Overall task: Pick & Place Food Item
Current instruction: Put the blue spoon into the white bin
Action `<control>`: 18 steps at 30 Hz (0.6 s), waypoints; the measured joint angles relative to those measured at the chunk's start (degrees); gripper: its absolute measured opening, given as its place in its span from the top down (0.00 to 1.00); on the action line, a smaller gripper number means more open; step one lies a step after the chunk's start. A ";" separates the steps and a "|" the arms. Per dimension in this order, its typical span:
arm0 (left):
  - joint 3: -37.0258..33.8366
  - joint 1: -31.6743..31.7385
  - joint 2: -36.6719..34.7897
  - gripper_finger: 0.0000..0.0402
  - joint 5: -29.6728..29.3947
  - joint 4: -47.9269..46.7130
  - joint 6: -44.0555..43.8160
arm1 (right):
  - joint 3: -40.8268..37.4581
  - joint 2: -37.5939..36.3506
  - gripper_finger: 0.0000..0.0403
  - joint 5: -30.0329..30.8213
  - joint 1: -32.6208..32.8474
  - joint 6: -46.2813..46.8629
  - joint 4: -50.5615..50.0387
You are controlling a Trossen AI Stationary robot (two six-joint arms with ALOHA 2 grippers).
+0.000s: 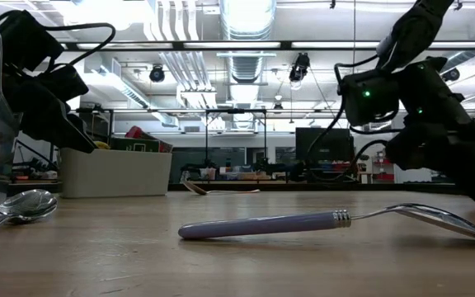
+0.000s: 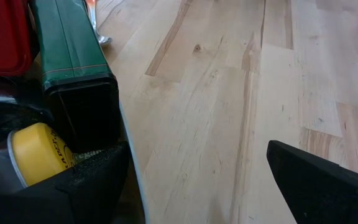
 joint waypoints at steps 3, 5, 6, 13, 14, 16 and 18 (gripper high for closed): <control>0.00 0.00 0.00 0.05 0.00 -0.02 0.00 | 0.98 0.00 0.67 1.76 0.00 -0.38 0.41; 0.00 0.00 0.00 0.05 0.01 0.00 0.01 | 1.92 0.00 0.67 3.61 -0.02 -0.85 1.01; 0.00 0.00 0.00 0.05 0.01 0.00 0.01 | 2.53 0.00 0.67 4.79 -0.03 -1.12 1.40; 0.00 0.00 0.00 0.05 0.02 0.00 0.00 | 7.38 0.15 0.67 15.55 -0.13 -3.05 3.27; 0.00 0.01 0.00 0.05 0.00 -0.01 0.02 | 8.03 0.15 0.67 16.79 -0.13 -3.30 3.62; 0.00 0.00 -0.01 0.05 0.01 -0.02 0.01 | 9.23 0.15 0.67 18.24 -0.11 -4.09 3.76; 0.00 0.01 0.00 0.05 0.01 -0.01 0.02 | 10.42 0.14 0.67 18.69 -0.11 -4.78 3.80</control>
